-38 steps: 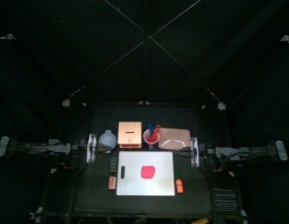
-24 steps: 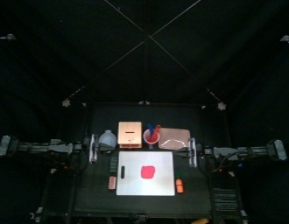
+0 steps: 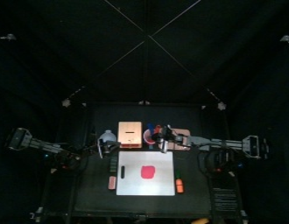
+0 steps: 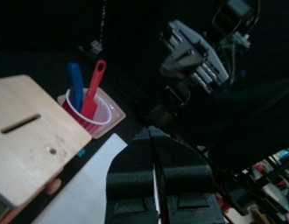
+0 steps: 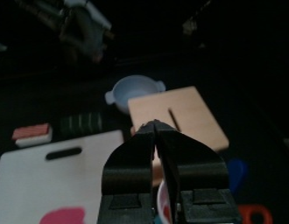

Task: Get the cutter from the drawer then cut the dough then place the extra dough in the bowl
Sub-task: Open the drawer

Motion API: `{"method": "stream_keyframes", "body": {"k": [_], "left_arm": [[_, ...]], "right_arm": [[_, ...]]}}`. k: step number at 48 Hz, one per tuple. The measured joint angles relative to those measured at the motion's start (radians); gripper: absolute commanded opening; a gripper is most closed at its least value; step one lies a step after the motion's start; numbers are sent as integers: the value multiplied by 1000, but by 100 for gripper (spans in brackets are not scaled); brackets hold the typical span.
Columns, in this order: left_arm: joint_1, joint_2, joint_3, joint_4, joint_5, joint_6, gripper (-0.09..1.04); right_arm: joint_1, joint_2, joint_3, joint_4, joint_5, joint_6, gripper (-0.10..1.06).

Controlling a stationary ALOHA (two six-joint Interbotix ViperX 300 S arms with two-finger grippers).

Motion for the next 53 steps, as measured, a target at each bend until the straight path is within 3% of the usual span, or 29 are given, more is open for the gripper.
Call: {"method": "stream_keyframes", "body": {"k": [7,15,22,40,47,53], "left_arm": [[-9,144,-61,-123,-2,-8,7],[-11,264,-132,-202,-2,-20,16],[-15,311,-167,-241,6,-23,21],[-15,356,-173,-305,32,-25,34],[-15,380,-184,-313,57,-25,51],[-15,382,-190,-318,66,-23,72]], "right_arm": [[2,195,-153,0,123,-5,3],[6,336,-278,-3,221,-12,3],[3,382,-327,-29,264,-12,3],[8,442,-337,-20,267,-11,3],[8,442,-339,-20,288,-9,3],[8,443,-342,-21,304,-8,3]]}}
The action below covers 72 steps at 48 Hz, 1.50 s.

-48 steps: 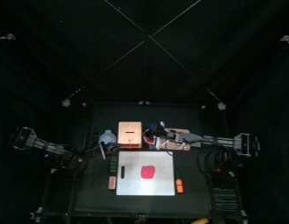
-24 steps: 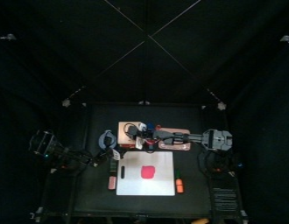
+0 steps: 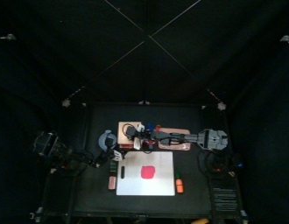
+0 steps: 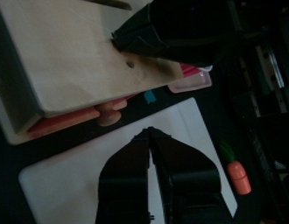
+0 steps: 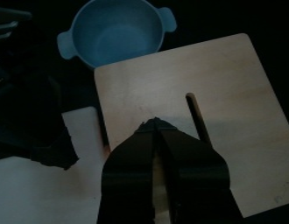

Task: Get the cutter from the drawer then cut the dough then place the extra dough in the bowl
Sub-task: Open the drawer

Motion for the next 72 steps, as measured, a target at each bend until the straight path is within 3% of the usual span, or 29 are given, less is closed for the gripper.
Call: {"method": "stream_keyframes", "body": {"k": [6,10,24,44,72], "left_arm": [[0,2,-12,-41,5,-2,90],[0,6,-21,-89,15,-2,95],[12,77,-57,-206,51,2,94],[118,127,-78,-184,21,3,94],[126,155,-83,-163,23,6,86]], "right_arm": [[2,0,-2,0,11,-2,3],[3,-2,-2,-2,12,-2,3],[6,0,-2,-12,14,0,3],[6,0,0,-14,12,5,3],[12,-2,2,-14,14,14,3]]}}
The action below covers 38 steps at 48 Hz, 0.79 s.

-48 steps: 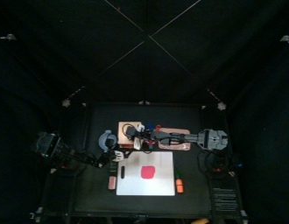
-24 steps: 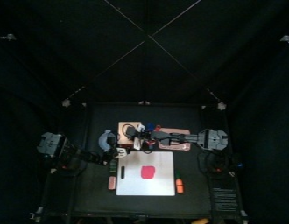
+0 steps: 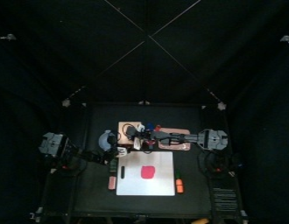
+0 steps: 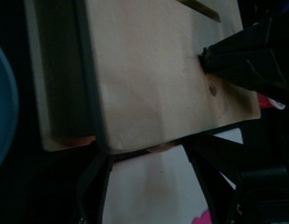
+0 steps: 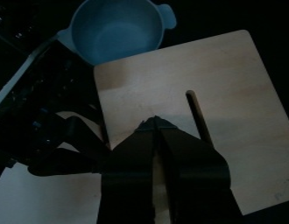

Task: Get the cutter from the drawer then cut the dough then place the extra dough in the bowl
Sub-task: Open the drawer

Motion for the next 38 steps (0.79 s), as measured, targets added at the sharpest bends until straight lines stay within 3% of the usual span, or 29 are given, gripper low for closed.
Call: {"method": "stream_keyframes", "body": {"k": [38], "left_arm": [[2,12,-14,25,11,-3,60]], "right_arm": [[5,2,0,0,6,3,3]]}}
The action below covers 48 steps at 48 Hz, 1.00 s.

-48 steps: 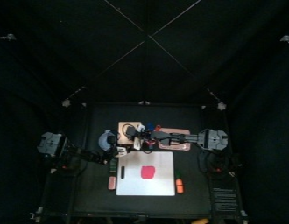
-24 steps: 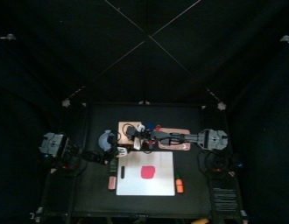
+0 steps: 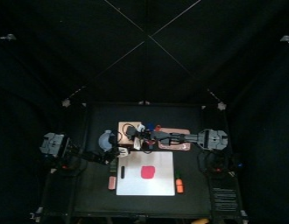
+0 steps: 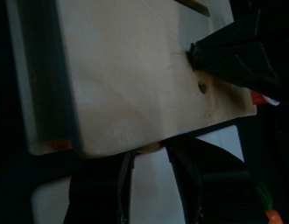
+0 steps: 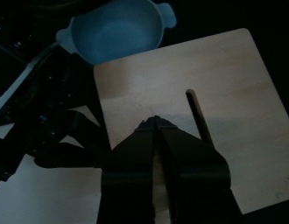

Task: Get the cutter from the drawer then cut the dough then place the extra dough in the bowl
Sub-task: Open the drawer

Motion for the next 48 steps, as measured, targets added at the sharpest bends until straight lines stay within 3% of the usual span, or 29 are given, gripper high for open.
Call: {"method": "stream_keyframes", "body": {"k": [48], "left_arm": [[-190,-18,8,-29,5,2,59]], "right_arm": [[-2,3,-3,-3,5,0,3]]}}
